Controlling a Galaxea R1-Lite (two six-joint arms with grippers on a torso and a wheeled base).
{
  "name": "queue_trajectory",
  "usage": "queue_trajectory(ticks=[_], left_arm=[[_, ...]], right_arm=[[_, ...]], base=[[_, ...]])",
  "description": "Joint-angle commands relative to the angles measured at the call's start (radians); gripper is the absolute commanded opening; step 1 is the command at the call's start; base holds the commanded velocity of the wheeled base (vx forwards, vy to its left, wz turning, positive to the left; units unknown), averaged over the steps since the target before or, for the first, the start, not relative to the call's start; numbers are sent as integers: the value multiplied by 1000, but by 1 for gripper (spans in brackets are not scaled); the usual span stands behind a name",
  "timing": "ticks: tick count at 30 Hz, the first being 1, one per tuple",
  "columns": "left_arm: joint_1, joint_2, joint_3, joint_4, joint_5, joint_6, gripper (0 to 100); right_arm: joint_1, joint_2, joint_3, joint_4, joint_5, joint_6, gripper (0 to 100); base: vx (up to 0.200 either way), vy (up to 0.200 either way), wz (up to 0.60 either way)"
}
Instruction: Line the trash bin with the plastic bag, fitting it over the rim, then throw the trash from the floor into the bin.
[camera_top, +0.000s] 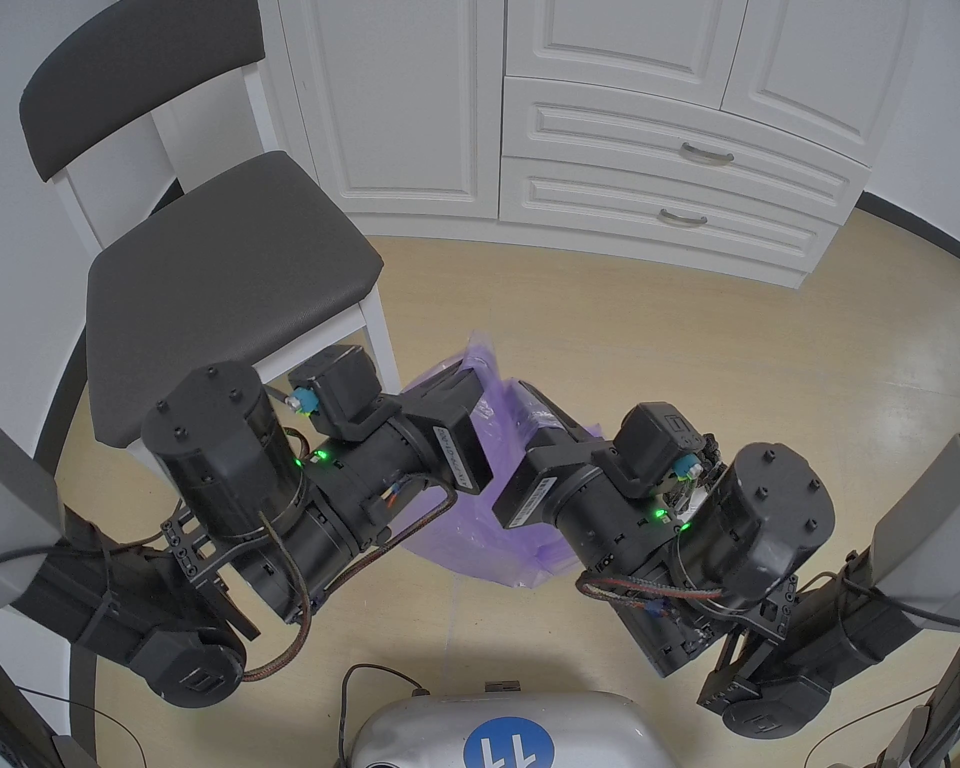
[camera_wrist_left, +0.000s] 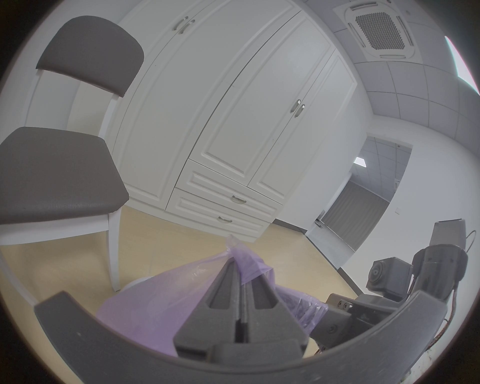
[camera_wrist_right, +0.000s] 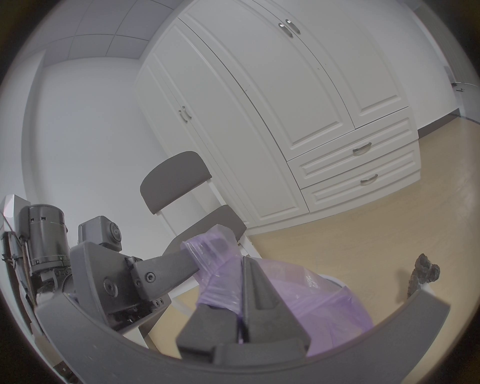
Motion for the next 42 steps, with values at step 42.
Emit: queue_trajectory(ticks=[42], left_arm=[[235,491,-325,-122,-14,-126,0]], right_arm=[[-193,301,-247,-18,14,157,0]], base=[[0,0,0]])
